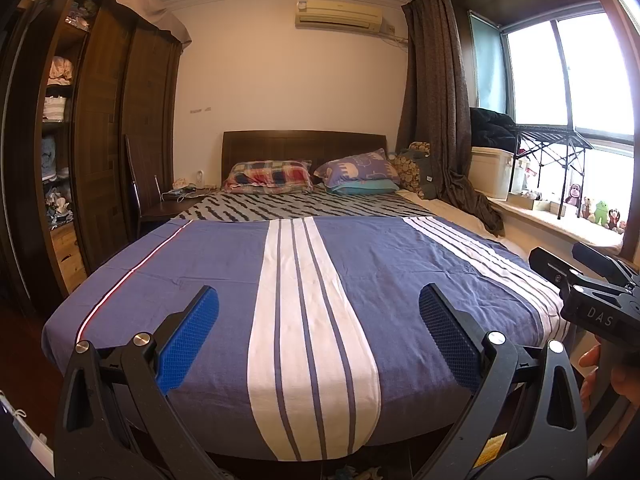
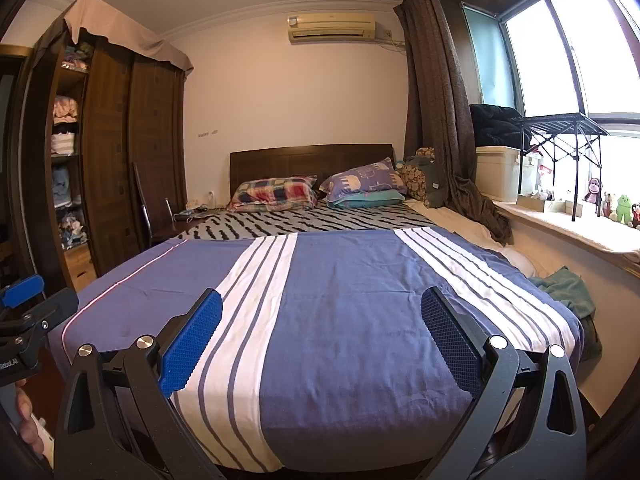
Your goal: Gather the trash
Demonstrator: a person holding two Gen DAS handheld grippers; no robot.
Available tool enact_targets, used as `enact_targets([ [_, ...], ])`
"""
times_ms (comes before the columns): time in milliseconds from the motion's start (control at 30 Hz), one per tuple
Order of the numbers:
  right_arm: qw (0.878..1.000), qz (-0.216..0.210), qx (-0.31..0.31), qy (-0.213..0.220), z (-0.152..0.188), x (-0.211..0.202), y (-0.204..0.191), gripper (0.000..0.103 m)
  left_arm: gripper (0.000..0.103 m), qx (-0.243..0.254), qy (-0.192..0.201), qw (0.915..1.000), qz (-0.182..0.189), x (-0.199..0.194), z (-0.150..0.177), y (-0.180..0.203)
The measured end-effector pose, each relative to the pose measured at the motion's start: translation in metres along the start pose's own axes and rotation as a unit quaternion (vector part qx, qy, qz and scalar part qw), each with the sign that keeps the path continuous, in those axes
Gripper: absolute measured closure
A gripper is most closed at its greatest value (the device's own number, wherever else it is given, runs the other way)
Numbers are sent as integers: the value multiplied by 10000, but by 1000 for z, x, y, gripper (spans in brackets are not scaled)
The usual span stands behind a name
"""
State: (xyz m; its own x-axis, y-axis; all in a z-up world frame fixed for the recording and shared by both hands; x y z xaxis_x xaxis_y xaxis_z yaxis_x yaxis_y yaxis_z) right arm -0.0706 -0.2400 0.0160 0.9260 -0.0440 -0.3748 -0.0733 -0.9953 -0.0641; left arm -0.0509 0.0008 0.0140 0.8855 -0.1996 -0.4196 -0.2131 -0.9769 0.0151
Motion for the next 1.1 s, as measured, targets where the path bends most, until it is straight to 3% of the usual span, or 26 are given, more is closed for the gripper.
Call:
enact_targets([
  [1100,10000,-44,-18,-17,-2,4,-1,3,8,22,16,10000,-44,-2,-1,1],
])
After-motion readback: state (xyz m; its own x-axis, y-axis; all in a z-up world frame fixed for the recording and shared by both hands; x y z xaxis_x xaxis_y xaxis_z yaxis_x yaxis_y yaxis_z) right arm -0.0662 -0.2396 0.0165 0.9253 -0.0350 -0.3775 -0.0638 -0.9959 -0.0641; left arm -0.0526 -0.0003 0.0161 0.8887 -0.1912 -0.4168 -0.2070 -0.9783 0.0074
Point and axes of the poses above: each gripper's, at about its wrist camera, not at the fingertips, and x roughly the way its jaws point, y to its right, z to its underside, the point moved 2 cm from there along x, roughly the way its jaws point, and after that the axes turned 8 degrees about -y, right-handed, at the moved point
